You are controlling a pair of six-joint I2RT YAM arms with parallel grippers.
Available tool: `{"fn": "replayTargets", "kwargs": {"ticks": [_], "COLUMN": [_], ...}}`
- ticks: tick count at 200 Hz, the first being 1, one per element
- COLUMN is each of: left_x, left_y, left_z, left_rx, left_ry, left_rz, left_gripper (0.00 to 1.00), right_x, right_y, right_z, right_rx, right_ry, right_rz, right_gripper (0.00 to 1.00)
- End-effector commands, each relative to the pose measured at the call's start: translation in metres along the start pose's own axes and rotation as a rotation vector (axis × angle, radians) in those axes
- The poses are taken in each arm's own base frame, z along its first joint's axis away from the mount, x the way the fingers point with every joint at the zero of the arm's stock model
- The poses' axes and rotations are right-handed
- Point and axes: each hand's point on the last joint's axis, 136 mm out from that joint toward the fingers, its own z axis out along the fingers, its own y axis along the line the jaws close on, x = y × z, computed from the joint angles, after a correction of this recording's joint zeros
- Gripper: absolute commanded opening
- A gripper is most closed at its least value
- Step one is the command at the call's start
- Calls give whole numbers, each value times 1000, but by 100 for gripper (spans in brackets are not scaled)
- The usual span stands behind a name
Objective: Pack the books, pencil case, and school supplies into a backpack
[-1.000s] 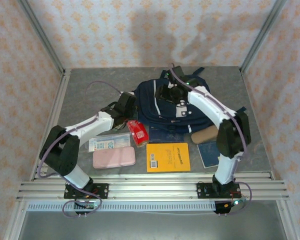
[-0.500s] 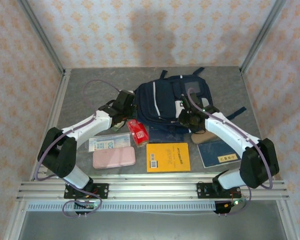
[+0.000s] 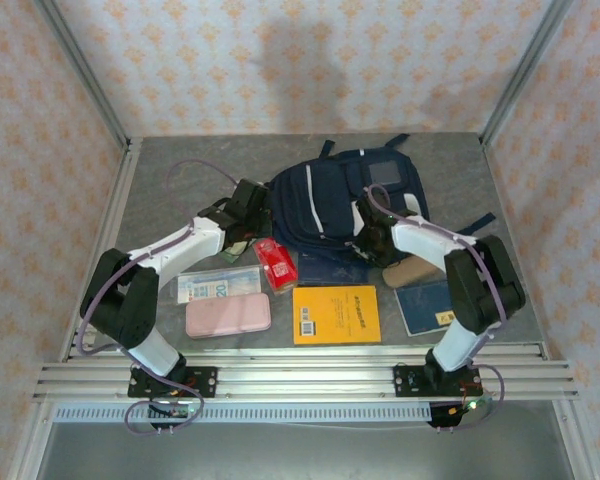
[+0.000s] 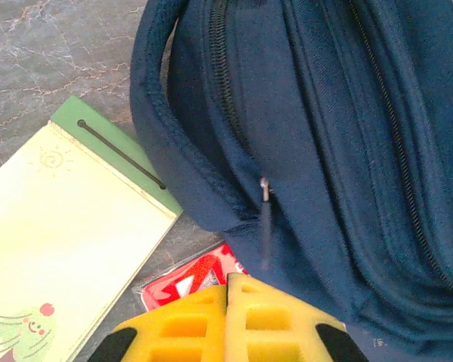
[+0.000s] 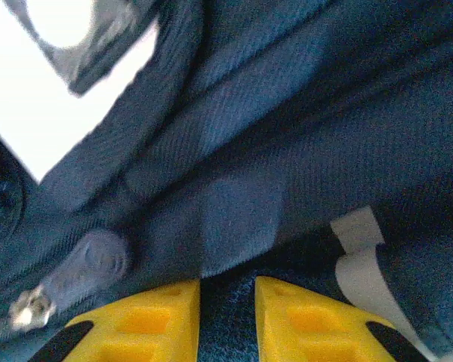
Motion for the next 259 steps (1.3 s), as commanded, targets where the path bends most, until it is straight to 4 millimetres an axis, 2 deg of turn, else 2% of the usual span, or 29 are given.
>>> {"fn": "replayTargets", "kwargs": {"ticks": [1,24,32,43,55,75,82,105,138,168,214,259], "left_x": [-6,-5,-4,-4,-4,-4,-5,-8,-12,-14,-13,-13], "left_y": [1,1,1,2,2,2,2,-1,-3,-6,-5,-1], "left_z": [-1,-3,-4,-6,-9,-13,-14,-18,-24,-29,-29,-24], "left_rx": [-3,1,0,-1,2,7,11,27,50,72,75,68], "left_ry": [1,2,5,6,2,-6,-7,-19,-31,-38,-35,-29], "left_rz": [-23,-30,-31,-33,-36,-45,-47,-52,-58,-60,-60,-68], "left_gripper": [0,0,0,0,0,0,0,0,0,0,0,0], "right_x": [-64,-105,-113,-119,-115,-103,-98,-79,-65,-65,-65,-70], "right_y": [-19,-24,-15,6,38,84,98,136,169,185,193,182], "right_z": [-2,-9,-13,-23,-39,-67,-71,-67,-54,-36,-8,23], "right_rx": [148,222,202,132,-1,-180,-223,-302,-314,-284,-211,-28], "right_ry": [-203,-293,-305,-314,-322,-377,-367,-248,-196,-179,-148,-173], "right_rz": [36,41,5,-81,-214,-422,-483,-654,-814,-867,-931,-1003], "right_gripper": [23,24,25,28,38,72,80,91,92,94,96,84]}}
